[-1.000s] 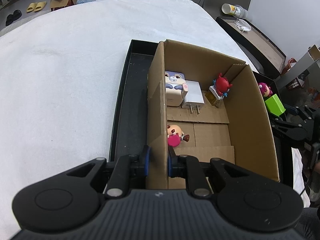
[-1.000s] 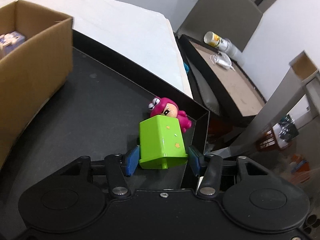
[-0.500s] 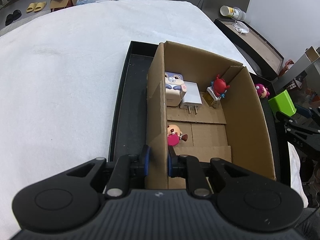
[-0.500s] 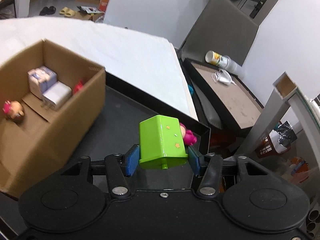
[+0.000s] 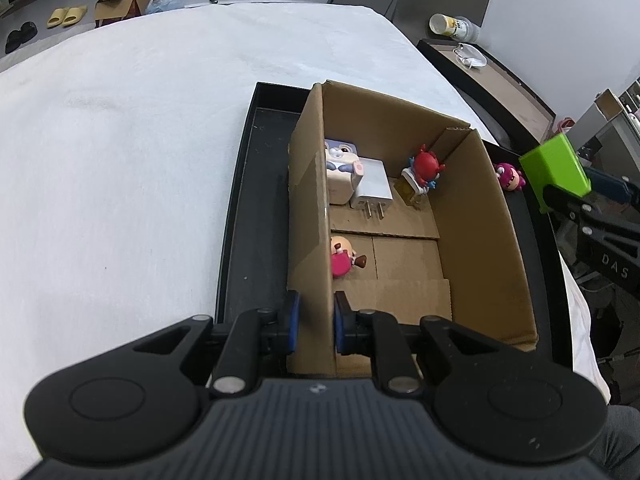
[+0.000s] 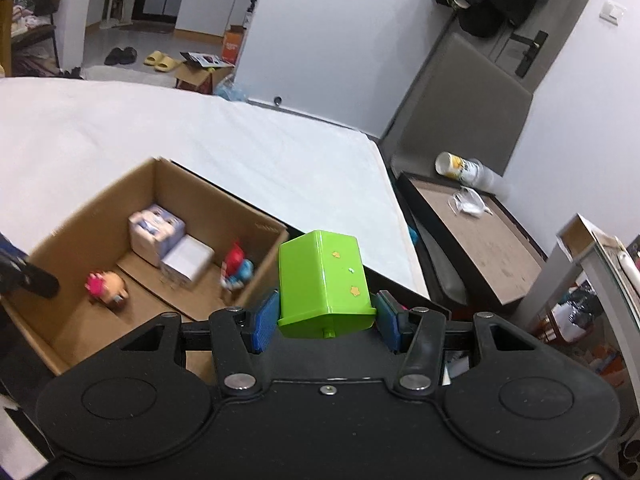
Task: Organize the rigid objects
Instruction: 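Carry the green block with the right tool over the box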
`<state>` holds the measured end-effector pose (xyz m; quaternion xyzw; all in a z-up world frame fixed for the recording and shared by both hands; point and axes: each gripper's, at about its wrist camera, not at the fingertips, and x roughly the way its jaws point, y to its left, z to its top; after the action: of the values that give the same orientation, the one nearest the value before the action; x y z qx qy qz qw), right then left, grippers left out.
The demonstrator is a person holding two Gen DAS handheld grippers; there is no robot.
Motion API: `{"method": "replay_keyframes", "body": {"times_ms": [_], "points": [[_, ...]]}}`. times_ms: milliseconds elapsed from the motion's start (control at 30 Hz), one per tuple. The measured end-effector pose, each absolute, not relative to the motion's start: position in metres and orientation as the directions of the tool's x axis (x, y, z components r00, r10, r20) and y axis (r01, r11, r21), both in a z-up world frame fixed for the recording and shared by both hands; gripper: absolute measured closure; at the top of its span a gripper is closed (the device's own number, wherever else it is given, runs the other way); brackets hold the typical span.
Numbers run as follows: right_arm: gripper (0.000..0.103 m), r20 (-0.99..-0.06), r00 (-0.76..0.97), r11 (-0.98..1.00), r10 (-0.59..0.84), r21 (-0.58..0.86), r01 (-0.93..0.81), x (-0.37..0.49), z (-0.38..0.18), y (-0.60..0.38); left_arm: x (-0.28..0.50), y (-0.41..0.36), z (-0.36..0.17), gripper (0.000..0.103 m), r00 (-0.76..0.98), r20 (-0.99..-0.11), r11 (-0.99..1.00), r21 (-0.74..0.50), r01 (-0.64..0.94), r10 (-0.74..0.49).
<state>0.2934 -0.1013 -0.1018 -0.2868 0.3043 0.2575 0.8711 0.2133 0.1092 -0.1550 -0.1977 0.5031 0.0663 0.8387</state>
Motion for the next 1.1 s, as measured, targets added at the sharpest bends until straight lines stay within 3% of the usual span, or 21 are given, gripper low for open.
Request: {"method": "replay_keyframes", "body": {"times_ms": [600,1100], "points": [[0.052,-0.739,0.572,0.684,0.357,-0.211,-0.699,0.273,-0.103,-0.048,0.206,0.118,-0.152,0.087,0.500,-0.859,0.906,-0.293,-0.304,-0.110],[0.052,-0.814,0.484,0.673,0.321,-0.164,-0.721,0.271,-0.134,-0.014,0.201,0.125,-0.151,0.087,0.514,-0.845,0.896,-0.335,-0.290,-0.149]]}}
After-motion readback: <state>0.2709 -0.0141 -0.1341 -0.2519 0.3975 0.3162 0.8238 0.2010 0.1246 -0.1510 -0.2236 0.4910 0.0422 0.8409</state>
